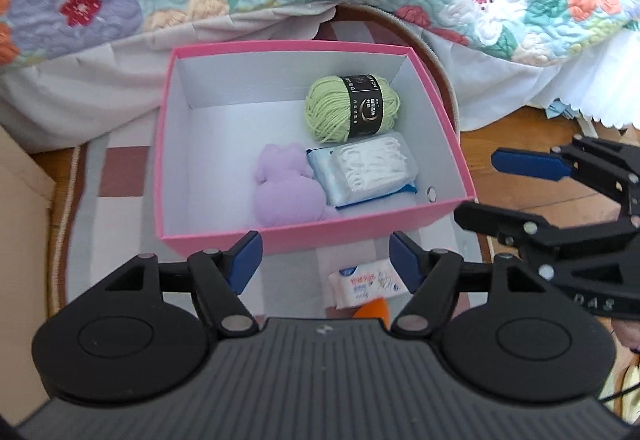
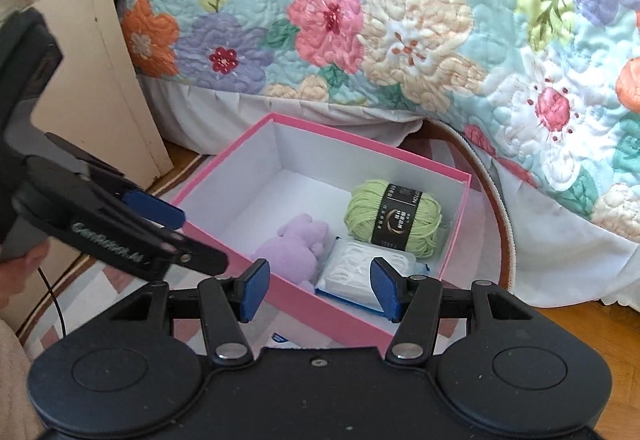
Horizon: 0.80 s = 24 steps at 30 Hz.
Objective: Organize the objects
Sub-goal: 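Withdraw the left tool up and out of the pink box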
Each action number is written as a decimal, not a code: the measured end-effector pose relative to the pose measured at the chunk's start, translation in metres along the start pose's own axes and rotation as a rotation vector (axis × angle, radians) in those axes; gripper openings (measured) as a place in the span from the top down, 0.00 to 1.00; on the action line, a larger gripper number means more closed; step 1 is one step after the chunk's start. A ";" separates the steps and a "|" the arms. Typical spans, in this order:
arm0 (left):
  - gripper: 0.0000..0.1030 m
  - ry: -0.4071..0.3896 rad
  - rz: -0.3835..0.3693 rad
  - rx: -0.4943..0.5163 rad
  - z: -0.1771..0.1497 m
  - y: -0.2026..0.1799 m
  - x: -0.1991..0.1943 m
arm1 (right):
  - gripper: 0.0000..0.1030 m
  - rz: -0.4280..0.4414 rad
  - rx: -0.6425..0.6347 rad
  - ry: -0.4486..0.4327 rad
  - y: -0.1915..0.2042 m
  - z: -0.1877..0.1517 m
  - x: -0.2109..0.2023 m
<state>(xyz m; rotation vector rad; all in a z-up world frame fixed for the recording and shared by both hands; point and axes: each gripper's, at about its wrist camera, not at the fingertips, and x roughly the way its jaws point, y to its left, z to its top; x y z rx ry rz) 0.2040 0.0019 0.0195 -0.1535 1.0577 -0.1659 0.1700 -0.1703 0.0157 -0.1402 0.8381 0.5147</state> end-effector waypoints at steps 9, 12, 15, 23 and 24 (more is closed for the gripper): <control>0.21 -0.043 0.094 -0.045 -0.023 0.005 -0.047 | 0.35 -0.013 -0.048 -0.015 0.028 0.005 -0.032; 0.19 -0.050 0.151 -0.126 -0.032 0.013 -0.056 | 0.32 -0.010 -0.044 -0.012 0.034 0.004 -0.042; 0.19 -0.063 0.161 -0.114 -0.043 0.015 -0.062 | 0.27 -0.001 -0.049 -0.009 0.040 0.001 -0.051; 0.06 -0.076 0.121 -0.062 -0.065 0.010 -0.074 | 0.09 -0.014 -0.083 0.000 0.058 -0.015 -0.070; 0.05 -0.075 0.115 -0.060 -0.066 0.010 -0.074 | 0.09 -0.017 -0.088 0.001 0.060 -0.017 -0.072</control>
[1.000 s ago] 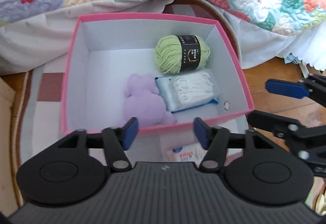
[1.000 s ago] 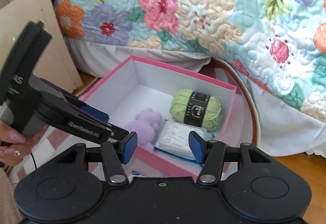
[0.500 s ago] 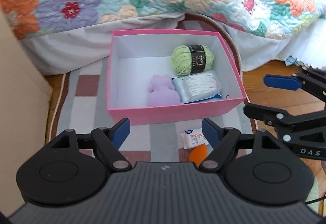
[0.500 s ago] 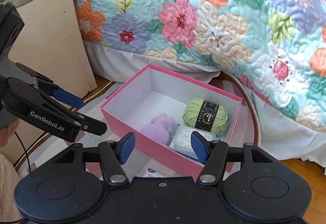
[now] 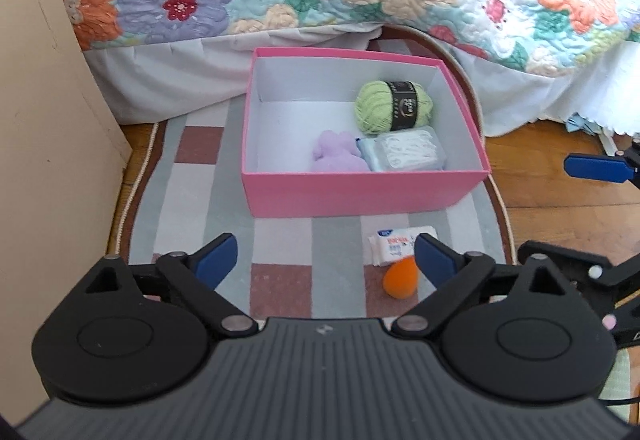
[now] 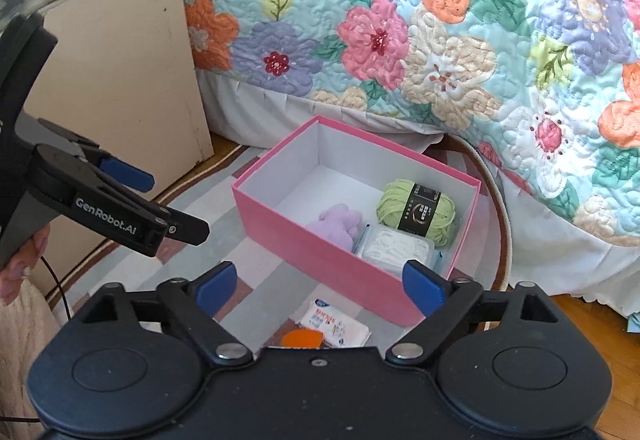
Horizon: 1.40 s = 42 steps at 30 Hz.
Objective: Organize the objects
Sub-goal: 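Withdraw the left tool up and out of the pink box, then move the left tool down and close it on the orange sponge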
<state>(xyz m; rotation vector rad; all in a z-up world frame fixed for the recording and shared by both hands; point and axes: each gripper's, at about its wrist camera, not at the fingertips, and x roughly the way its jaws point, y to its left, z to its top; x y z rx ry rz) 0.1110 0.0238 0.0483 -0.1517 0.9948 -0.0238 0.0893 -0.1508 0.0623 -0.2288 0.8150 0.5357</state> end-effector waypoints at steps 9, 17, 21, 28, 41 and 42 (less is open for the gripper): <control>0.01 0.011 0.013 -0.045 -0.021 0.001 0.005 | 0.08 0.061 -0.108 0.030 0.020 -0.020 -0.002; 0.01 0.035 0.040 -0.062 -0.028 0.003 0.015 | 0.08 0.025 -0.194 0.014 0.034 -0.036 0.006; 0.01 0.045 0.059 -0.063 -0.034 0.005 0.027 | 0.08 0.022 -0.221 0.012 0.035 -0.046 0.016; 0.01 0.029 0.045 -0.046 -0.046 0.002 0.051 | 0.08 0.005 -0.271 -0.060 0.040 -0.065 0.033; 0.03 0.062 -0.147 -0.138 -0.066 0.004 0.094 | 0.08 0.035 -0.319 -0.052 0.057 -0.084 0.063; 0.04 0.066 -0.164 -0.141 -0.068 0.004 0.097 | 0.08 0.029 -0.328 -0.049 0.059 -0.085 0.066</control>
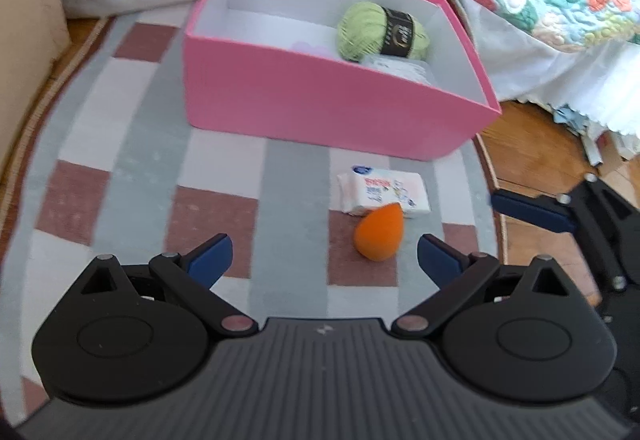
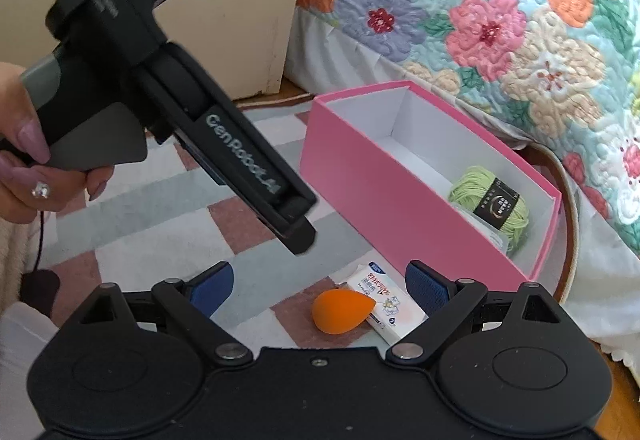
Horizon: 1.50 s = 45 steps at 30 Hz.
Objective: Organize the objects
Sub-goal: 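Move the left tool down and close it on the orange sponge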
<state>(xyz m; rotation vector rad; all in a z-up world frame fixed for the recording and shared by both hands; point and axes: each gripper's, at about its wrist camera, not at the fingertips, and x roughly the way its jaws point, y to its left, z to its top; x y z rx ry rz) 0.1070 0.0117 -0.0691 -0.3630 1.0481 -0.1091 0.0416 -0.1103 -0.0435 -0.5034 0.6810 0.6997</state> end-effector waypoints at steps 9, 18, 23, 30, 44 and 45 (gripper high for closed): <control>0.03 0.031 -0.045 -0.028 -0.008 0.007 0.035 | 0.08 -0.061 0.075 0.059 -0.005 -0.020 0.039; 0.04 0.043 -0.100 -0.066 -0.018 0.007 0.059 | 0.09 0.003 0.292 0.071 -0.025 -0.044 0.062; 0.06 0.005 -0.111 -0.062 -0.021 -0.002 0.067 | 0.14 0.028 0.358 0.077 -0.027 -0.053 0.076; 0.15 -0.013 -0.117 -0.050 -0.019 -0.005 0.077 | 0.22 0.005 0.393 0.058 -0.024 -0.060 0.083; 0.46 -0.011 -0.157 -0.002 -0.021 -0.014 0.081 | 0.37 -0.037 0.401 0.050 -0.019 -0.063 0.087; 0.49 -0.015 -0.162 0.002 -0.022 -0.016 0.081 | 0.38 -0.045 0.388 0.053 -0.017 -0.062 0.087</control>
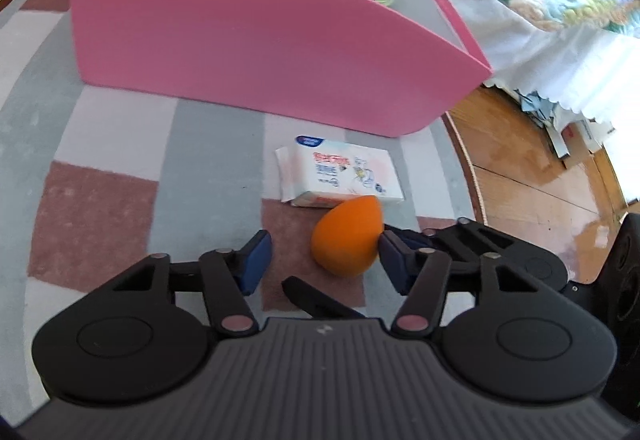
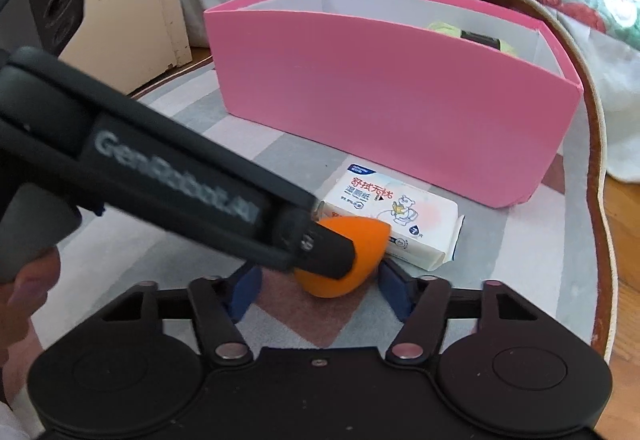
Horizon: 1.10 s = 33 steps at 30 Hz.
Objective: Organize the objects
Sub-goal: 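Move the left tool down and close it on the orange sponge, then lift the orange sponge with the left gripper and carry it over the pink box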
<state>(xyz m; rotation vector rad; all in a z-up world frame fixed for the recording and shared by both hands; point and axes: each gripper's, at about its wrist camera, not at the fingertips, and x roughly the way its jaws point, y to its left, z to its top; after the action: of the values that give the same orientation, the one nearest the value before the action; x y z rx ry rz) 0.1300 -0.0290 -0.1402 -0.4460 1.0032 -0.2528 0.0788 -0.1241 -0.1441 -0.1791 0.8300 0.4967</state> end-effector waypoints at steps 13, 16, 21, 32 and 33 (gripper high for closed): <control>0.67 0.008 -0.024 -0.010 0.001 -0.002 -0.005 | 0.54 -0.055 -0.025 -0.007 0.014 -0.003 -0.008; 0.67 0.042 -0.015 -0.014 0.002 -0.003 -0.005 | 0.54 -0.058 -0.025 0.016 0.018 0.001 -0.007; 0.67 0.078 -0.011 -0.046 0.000 0.000 -0.011 | 0.54 -0.055 -0.038 0.055 0.021 0.007 -0.002; 0.67 0.081 0.018 0.015 0.003 -0.015 -0.040 | 0.54 -0.019 0.001 0.083 0.029 0.021 -0.022; 0.67 0.085 0.018 0.015 0.003 -0.016 -0.043 | 0.54 -0.019 -0.002 0.083 0.031 0.022 -0.024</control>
<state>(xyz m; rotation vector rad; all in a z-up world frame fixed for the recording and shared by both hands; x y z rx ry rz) 0.1104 -0.0247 -0.0992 -0.4154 1.0868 -0.2650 0.0652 -0.0982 -0.1104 -0.2102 0.9080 0.4746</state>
